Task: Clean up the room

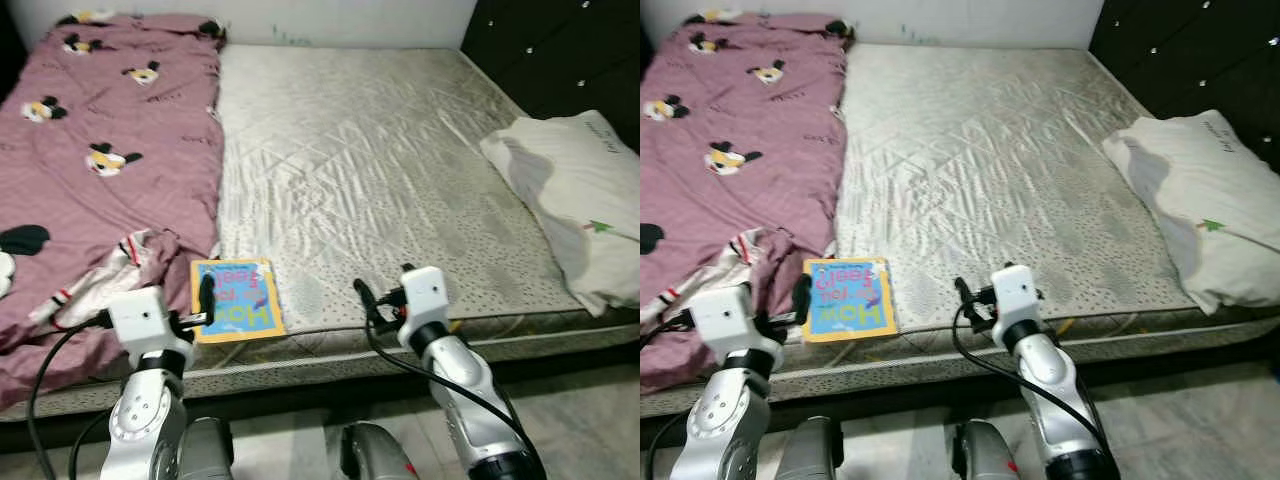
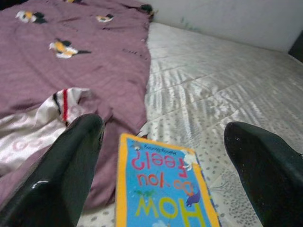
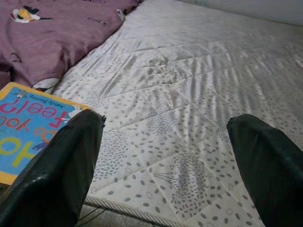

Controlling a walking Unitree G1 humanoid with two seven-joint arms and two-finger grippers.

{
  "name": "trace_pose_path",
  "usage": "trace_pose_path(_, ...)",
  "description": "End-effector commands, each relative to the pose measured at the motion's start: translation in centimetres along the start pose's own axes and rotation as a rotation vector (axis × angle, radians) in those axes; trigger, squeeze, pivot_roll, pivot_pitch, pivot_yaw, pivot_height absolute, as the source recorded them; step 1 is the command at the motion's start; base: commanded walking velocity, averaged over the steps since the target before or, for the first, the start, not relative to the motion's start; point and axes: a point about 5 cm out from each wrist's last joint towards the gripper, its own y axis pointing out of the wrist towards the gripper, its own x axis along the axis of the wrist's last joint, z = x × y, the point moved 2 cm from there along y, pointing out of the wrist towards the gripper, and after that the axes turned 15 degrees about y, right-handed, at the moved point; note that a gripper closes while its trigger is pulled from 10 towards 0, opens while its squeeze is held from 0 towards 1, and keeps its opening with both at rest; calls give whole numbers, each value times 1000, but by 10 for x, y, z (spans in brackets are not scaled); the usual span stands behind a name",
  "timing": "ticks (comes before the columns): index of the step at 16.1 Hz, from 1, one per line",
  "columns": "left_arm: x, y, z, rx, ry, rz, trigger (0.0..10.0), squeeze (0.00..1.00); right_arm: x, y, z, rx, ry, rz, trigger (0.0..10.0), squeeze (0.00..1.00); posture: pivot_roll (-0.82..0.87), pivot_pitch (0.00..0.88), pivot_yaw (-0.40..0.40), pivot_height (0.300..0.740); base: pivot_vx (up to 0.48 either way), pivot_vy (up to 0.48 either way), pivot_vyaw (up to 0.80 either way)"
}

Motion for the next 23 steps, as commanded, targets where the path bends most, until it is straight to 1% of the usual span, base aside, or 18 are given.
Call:
trace_pose_path(1,1,-3,3,22,8,4,10000,0,0,3,4,26,-5,16,10000,0,86,115,-113,632,0,0,0)
trace_pose_path(2,1,-9,6,50,6,8,10000,0,-1,6,8,55,-6,27,10000,0,109,120,-145,632,0,0,0)
trace_pose_path(3,0,-10,7,58,4,10,10000,0,-1,7,10,63,-5,32,10000,0,109,120,-145,632,0,0,0)
trace_pose_path(4,0,-15,10,77,3,14,10000,0,-2,9,13,78,-1,42,10000,0,127,124,-165,632,0,0,0)
trace_pose_path(6,-1,-19,13,97,7,21,10000,0,-3,11,17,93,-1,44,10000,0,131,126,-168,632,0,0,0)
trace_pose_path(7,-1,-18,13,94,10,23,10000,0,-3,12,16,88,-5,42,10000,0,128,124,-161,632,0,0,0)
trace_pose_path(9,-1,-13,8,59,14,24,10000,0,-2,10,12,55,3,27,10000,0,92,116,-117,632,0,0,0)
trace_pose_path(10,-1,-5,-2,3,13,21,10000,0,0,6,7,15,2,6,10000,0,57,111,-71,632,0,0,0)
trace_pose_path(12,2,4,-13,-55,11,13,10000,0,0,-1,0,-31,6,-12,10000,0,33,110,-42,632,0,0,0)
trace_pose_path(14,4,15,-27,-126,11,7,10000,0,0,-11,-9,-95,12,-30,10000,0,-17,109,18,632,0,0,0)
trace_pose_path(16,5,20,-36,-176,14,6,10000,0,-2,-17,-14,-136,16,-37,10000,0,-33,109,51,632,0,0,0)
trace_pose_path(18,6,22,-38,-194,19,3,10000,0,-2,-19,-14,-150,20,-43,10000,0,-31,109,63,632,0,0,0)
trace_pose_path(21,6,24,-33,-188,27,0,10000,0,-1,-15,-11,-148,33,-49,10000,0,-11,110,56,632,0,0,0)
trace_pose_path(23,5,20,-27,-163,32,1,10000,0,1,-9,-2,-102,17,-46,10000,0,14,113,34,632,0,0,341)
